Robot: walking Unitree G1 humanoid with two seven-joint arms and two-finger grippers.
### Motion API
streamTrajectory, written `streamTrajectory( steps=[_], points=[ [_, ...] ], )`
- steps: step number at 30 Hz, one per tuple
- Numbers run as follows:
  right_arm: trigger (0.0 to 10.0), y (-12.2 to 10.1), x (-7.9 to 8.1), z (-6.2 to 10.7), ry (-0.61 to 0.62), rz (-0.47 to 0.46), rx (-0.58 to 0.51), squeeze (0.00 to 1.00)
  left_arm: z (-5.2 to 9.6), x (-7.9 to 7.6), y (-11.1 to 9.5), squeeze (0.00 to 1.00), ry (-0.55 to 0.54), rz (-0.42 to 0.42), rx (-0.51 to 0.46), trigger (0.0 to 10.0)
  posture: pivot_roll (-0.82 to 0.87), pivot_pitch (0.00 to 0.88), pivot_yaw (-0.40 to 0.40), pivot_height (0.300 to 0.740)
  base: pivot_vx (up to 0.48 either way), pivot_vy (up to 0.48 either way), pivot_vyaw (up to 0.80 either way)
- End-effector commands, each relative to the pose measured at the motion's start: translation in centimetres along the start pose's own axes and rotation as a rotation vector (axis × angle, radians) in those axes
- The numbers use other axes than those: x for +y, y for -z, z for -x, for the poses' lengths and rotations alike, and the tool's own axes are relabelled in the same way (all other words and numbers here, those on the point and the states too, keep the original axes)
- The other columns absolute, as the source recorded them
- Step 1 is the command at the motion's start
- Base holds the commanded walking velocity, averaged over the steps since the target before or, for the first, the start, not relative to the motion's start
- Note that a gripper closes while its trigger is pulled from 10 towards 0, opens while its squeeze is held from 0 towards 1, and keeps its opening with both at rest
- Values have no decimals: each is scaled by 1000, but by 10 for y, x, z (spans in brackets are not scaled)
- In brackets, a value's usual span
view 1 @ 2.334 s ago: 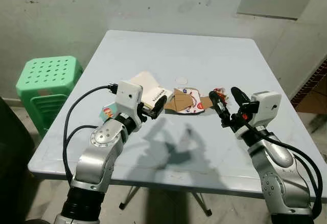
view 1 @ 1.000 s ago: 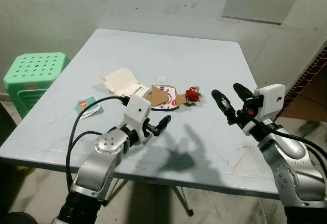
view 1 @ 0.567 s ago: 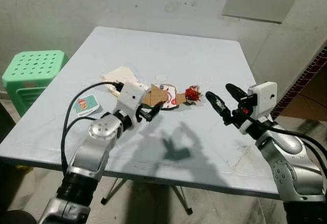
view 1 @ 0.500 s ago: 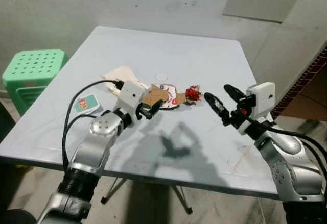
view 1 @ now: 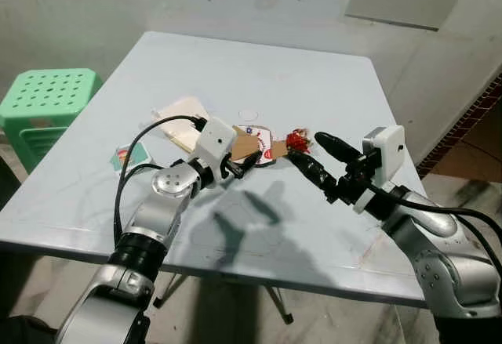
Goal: Picking trash to rubbish bin
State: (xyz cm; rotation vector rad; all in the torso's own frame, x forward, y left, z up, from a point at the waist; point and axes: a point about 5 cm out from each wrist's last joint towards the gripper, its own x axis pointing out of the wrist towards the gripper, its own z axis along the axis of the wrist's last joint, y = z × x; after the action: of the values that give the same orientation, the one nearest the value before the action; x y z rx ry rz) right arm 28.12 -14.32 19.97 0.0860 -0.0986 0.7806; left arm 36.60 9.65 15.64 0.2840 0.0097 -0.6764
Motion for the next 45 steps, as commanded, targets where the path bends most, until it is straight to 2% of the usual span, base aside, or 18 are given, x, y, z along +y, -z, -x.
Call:
streamTrajectory(
  steps=[1, 8, 15, 20, 22, 24, 25, 26, 27, 28, 31, 38, 42, 45],
  points=[
    [10000, -5, 7, 3, -29, 0, 0, 0, -4, -2, -3, 0, 31, -26, -5, 10000, -81, 189, -88, 740, 0, 0, 0],
    [10000, -19, 22, 10, -65, -52, -32, 0, -13, 5, -4, 0, 52, -41, 16, 10000, -105, 220, -79, 740, 0, 0, 0],
    [10000, -25, 24, 16, -33, -59, -48, 0, -21, 15, -19, 0, 24, -57, 8, 10000, -128, 242, -72, 740, 0, 0, 0],
    [10000, -26, 25, 20, -10, -67, -46, 0, -24, 19, -20, 0, -6, -16, 32, 10000, -143, 253, -67, 740, 0, 0, 0],
    [10000, -27, 27, 22, -4, -76, -44, 0, -25, 20, -14, 0, -32, 90, 56, 10000, -148, 259, -66, 740, 0, 0, 0],
    [10000, -28, 28, 22, -1, -80, -44, 0, -25, 20, -12, 0, -43, 97, 73, 10000, -153, 262, -65, 740, 0, 0, 0],
    [10000, -28, 29, 23, 2, -84, -43, 0, -26, 19, -8, 0, -39, 188, 80, 10000, -160, 268, -64, 740, 0, 0, 0],
    [10000, -28, 29, 23, 2, -84, -43, 0, -26, 19, -8, 0, -39, 188, 80, 10000, -160, 268, -64, 740, 0, 0, 0],
    [10000, -28, 30, 24, 8, -89, -43, 0, -25, 16, -1, 0, -28, 242, 118, 10000, -162, 270, -64, 740, 0, 0, 0],
    [10000, -29, 30, 24, 11, -91, -43, 0, -25, 14, 2, 0, -22, 250, 145, 10000, -165, 272, -63, 740, 0, 0, 0],
    [10000, -30, 31, 26, 19, -93, -44, 0, -24, 11, 7, 0, -7, 226, 166, 10000, -169, 276, -62, 740, 0, 0, 0],
    [10000, -32, 27, 29, 35, -82, -35, 0, -24, 13, 4, 0, 27, 234, 161, 10000, -168, 276, -58, 740, 0, 0, 0],
    [10000, -35, 23, 30, 52, -67, -30, 0, -21, 8, 5, 0, 129, 164, 152, 10000, -159, 277, -52, 740, 0, 0, 0],
    [10000, -36, 19, 31, 60, -57, -27, 0, -13, 3, 13, 0, 188, 156, 159, 10000, -153, 273, -48, 740, 0, 0, 0]
  ],
)
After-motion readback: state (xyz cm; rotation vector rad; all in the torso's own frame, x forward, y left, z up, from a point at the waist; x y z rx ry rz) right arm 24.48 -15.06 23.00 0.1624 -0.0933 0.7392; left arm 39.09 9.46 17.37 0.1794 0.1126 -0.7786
